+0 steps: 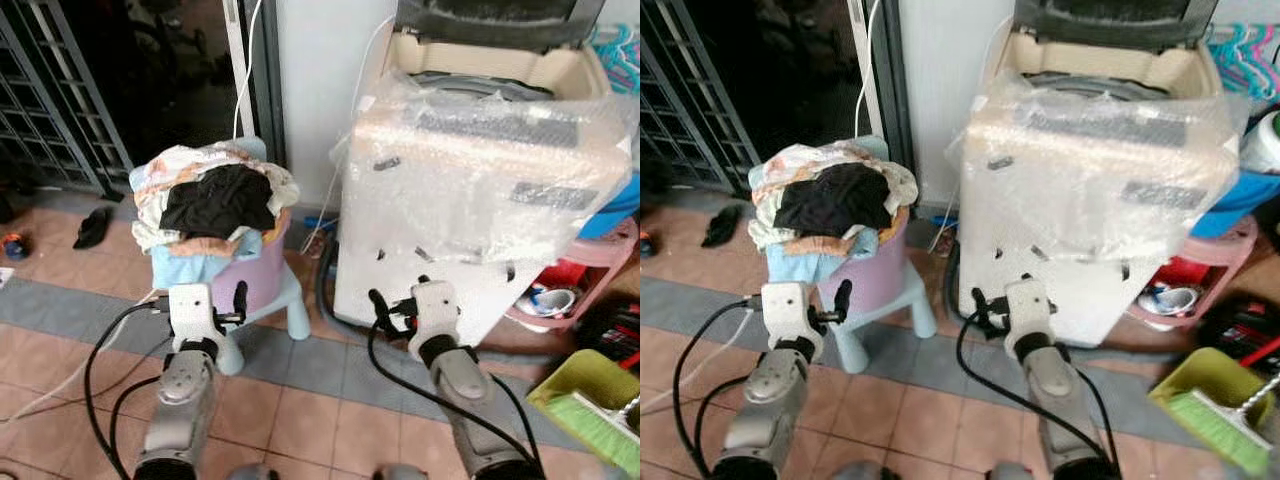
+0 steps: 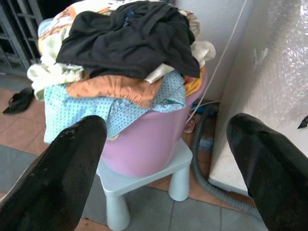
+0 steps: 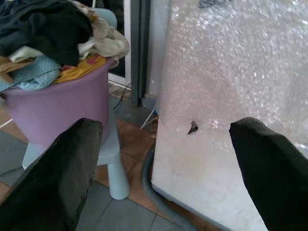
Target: Clothes washing
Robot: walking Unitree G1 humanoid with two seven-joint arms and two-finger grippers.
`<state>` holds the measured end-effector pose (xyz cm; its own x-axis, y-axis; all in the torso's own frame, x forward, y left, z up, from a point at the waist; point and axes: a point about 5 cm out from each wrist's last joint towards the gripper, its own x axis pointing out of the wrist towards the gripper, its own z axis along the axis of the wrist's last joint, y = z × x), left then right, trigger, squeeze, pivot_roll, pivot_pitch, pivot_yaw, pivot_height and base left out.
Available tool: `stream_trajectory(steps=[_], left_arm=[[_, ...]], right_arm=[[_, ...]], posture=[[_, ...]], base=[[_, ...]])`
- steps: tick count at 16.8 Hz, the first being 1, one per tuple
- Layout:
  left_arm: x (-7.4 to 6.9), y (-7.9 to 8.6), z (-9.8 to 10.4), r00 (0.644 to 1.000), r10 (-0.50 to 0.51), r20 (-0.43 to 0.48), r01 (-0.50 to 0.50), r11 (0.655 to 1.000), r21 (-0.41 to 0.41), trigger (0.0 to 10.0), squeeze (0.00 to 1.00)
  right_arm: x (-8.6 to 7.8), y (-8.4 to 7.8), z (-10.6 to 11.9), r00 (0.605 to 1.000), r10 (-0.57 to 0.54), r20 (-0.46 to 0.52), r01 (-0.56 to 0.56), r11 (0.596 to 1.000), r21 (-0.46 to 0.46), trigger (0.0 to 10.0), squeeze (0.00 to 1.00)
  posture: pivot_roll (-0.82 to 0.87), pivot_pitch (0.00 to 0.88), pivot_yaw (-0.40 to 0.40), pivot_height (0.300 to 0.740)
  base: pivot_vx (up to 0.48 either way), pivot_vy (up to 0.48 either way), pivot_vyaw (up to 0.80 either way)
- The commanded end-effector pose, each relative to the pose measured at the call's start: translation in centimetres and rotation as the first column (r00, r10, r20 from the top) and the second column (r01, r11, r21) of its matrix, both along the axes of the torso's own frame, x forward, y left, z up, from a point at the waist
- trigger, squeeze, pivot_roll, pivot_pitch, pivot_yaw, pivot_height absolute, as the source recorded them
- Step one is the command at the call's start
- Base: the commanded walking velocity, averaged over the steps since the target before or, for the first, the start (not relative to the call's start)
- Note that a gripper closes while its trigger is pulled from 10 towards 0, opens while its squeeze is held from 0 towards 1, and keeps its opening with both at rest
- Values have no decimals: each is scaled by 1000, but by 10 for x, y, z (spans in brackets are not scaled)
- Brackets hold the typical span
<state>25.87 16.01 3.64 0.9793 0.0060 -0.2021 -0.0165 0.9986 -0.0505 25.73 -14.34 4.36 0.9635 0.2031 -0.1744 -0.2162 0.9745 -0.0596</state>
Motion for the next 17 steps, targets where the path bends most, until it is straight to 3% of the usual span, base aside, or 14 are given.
stream_trajectory(steps=[1, 4, 6, 9, 10, 14, 16, 17], left_arm=[[8, 2, 7, 1000, -17, 23, 17, 1000, -1, 10000, 0], [12, 4, 10, 1000, -8, 30, 8, 1000, -4, 10000, 0], [6, 2, 5, 1000, -18, 6, 18, 1000, -13, 10000, 0], [0, -2, -3, 998, -49, -27, 48, 999, -14, 10000, 0], [3, -1, -1, 999, -40, -23, 40, 999, -18, 10000, 0], [3, 0, -2, 998, -48, -37, 47, 999, -22, 10000, 0], [0, 1, -5, 998, -43, -44, 42, 999, -12, 10000, 0], [-1, 0, -6, 998, -51, -45, 51, 999, -11, 10000, 0]], right_arm=[[5, -4, 6, 999, -34, 28, 34, 999, 13, 10000, 0], [6, -15, 6, 997, -68, 37, 69, 997, -31, 10000, 0], [6, -21, 6, 993, -107, 48, 110, 992, -58, 10000, 0], [7, -21, 1, 995, -93, 35, 96, 987, -126, 10000, 0], [7, -19, 2, 996, -86, 37, 89, 991, -103, 10000, 0], [11, -26, 4, 985, -160, 68, 170, 968, -185, 10000, 0], [2, -32, 0, 989, -141, 50, 144, 988, -63, 10000, 0], [0, -36, -4, 983, -178, 46, 181, 980, -86, 10000, 0]], posture=[[-59, 0, 74, 740], [-70, 0, 81, 740], [-91, 0, 96, 740], [-96, 0, 108, 740], [-96, 0, 108, 740], [-104, 0, 128, 740], [-106, 0, 153, 740], [-111, 0, 160, 740]], base=[[356, 0, 0], [387, 0, 0], [403, 135, 0], [399, 265, 0], [398, 270, 0], [398, 267, 0], [189, 146, 0], [0, 0, 0]])
